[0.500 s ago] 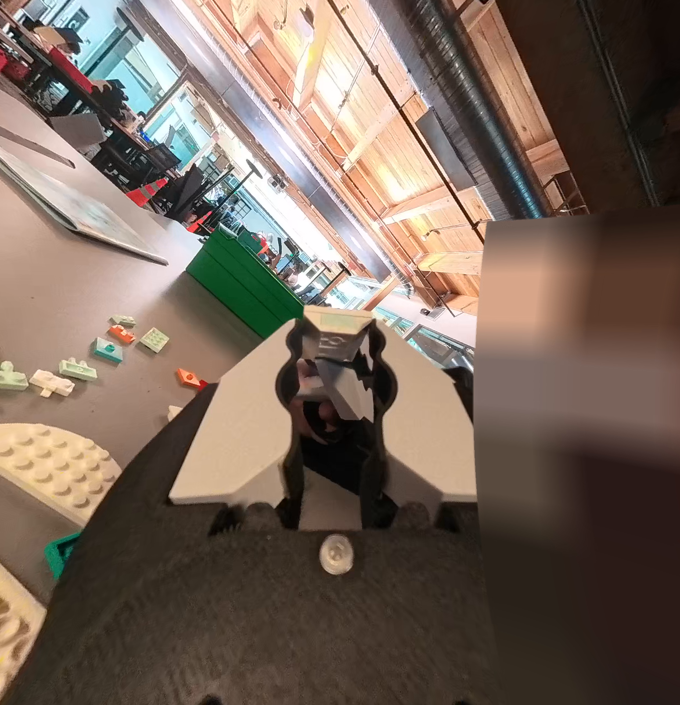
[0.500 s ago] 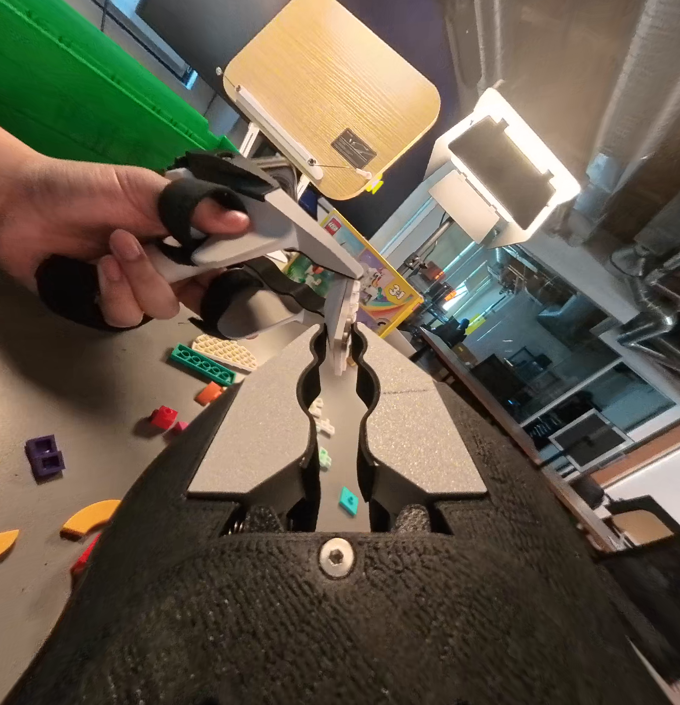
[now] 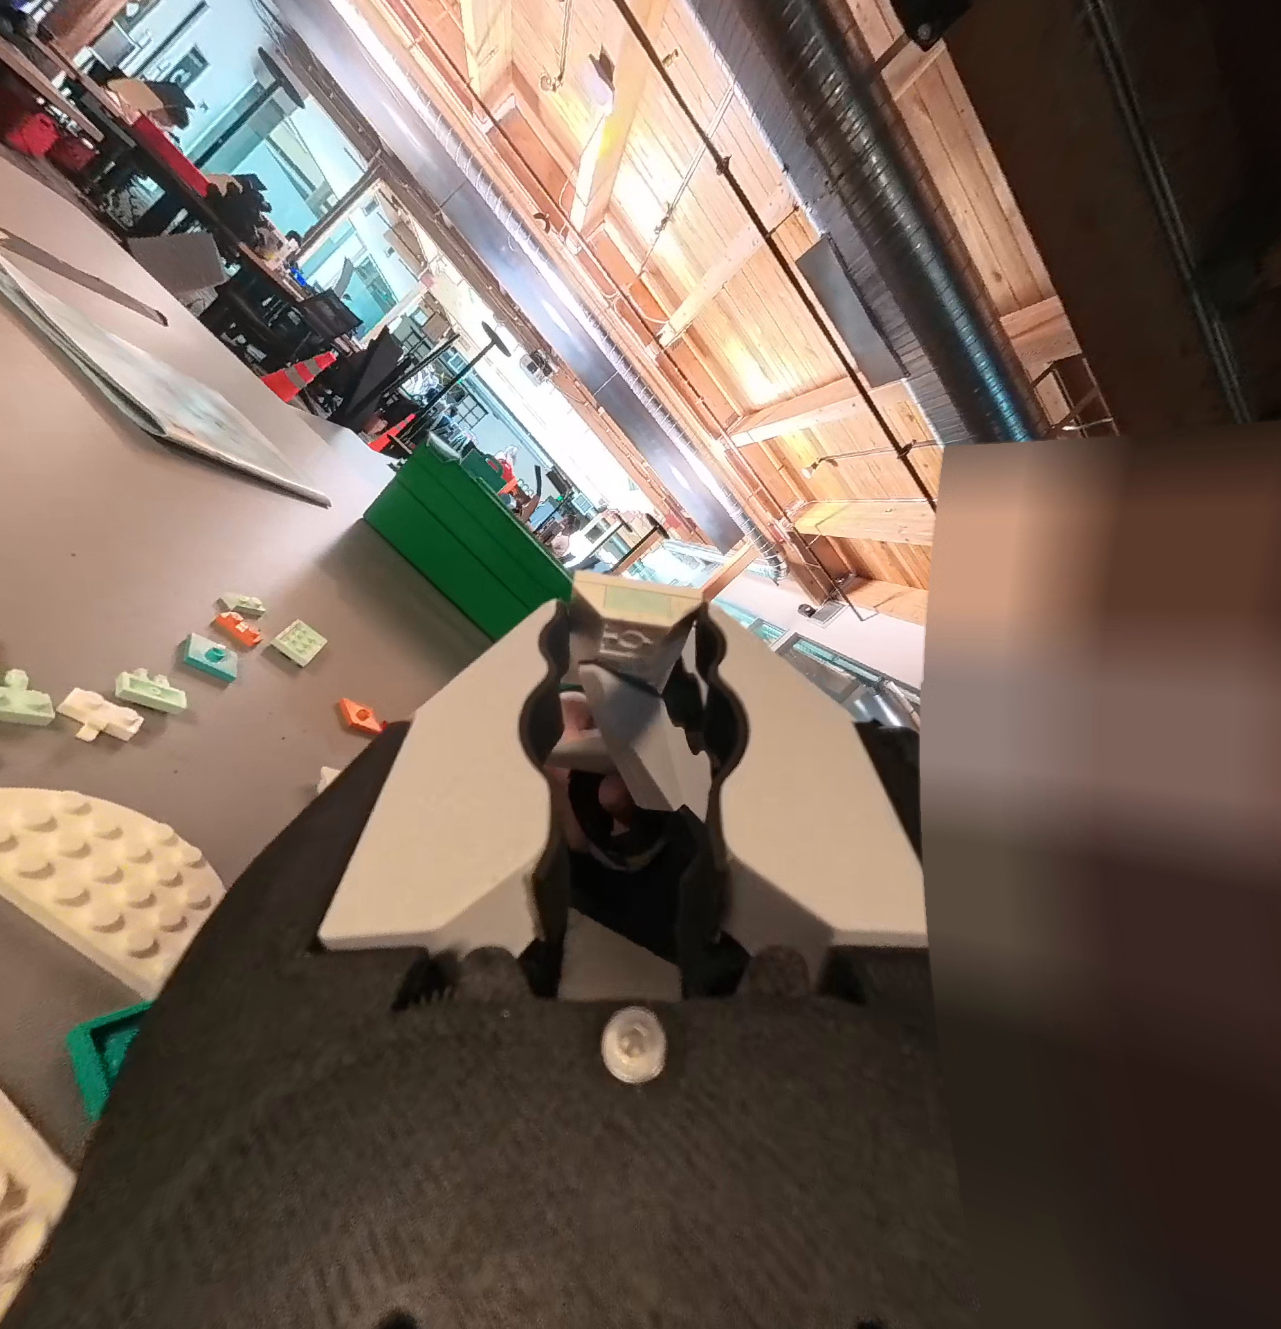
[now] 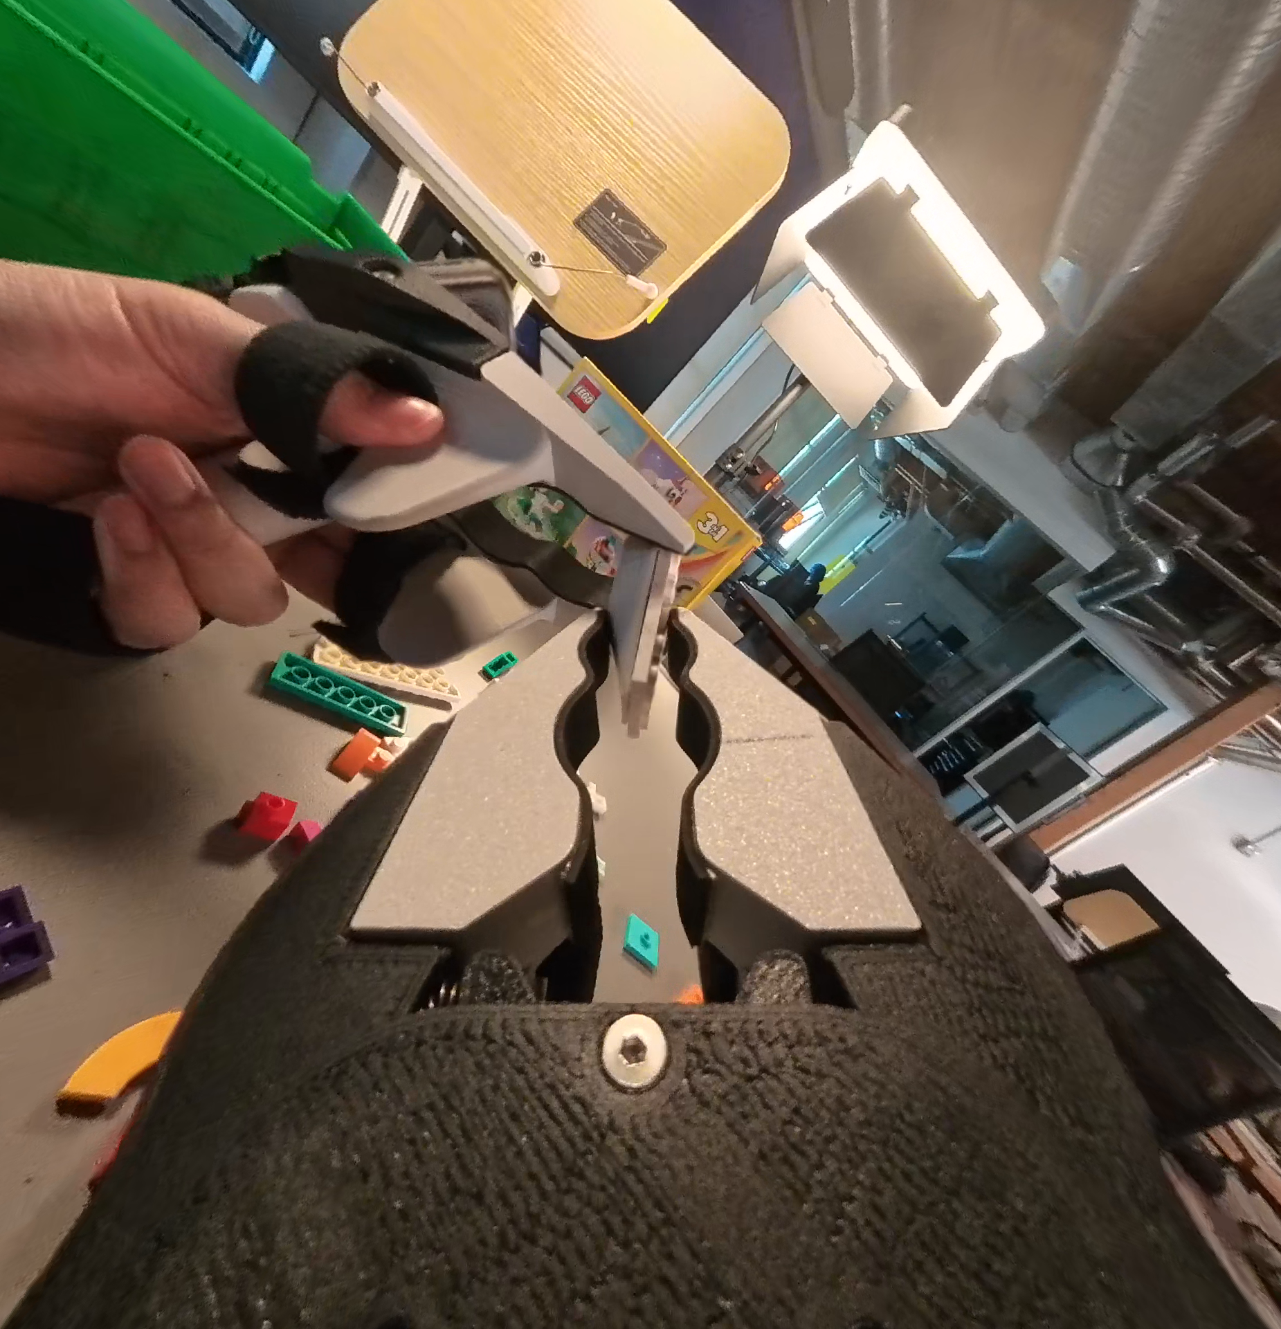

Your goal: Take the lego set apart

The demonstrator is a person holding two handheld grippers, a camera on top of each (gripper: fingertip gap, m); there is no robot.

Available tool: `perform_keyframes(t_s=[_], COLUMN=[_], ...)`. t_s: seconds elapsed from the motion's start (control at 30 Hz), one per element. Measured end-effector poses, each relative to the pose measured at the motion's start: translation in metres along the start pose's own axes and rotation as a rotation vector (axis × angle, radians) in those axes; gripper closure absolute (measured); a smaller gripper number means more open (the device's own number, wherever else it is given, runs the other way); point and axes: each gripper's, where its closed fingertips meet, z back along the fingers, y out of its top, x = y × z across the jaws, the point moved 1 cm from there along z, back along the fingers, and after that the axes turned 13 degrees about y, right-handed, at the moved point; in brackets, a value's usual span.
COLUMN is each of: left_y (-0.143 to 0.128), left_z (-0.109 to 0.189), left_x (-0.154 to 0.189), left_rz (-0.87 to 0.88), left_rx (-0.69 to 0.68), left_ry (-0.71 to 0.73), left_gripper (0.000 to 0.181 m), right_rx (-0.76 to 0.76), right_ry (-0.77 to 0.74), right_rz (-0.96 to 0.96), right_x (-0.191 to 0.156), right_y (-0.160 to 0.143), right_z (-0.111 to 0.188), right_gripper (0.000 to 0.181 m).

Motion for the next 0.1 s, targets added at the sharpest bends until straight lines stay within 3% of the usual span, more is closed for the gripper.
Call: perform_keyframes(t_s=[0.03, 0.1], left_y=[0.0006, 0.0015], left_z=[0.0003, 0.0001], left_x=[0.0007, -0.0006], left_rz=[0.009, 0.021], left_rx=[0.003, 0.01], left_ry=[-0.01, -0.009], left_gripper=[0.147, 0.147], right_rx=[0.001, -0.005], right_ry=[0.0, -0.006], right_rz=[-0.01, -0.029], right_x=[0.0006, 0.0018], right_y=[0.0006, -0.0006], right_z=[0.0, -0.0001], right_gripper=[0.167, 0.167])
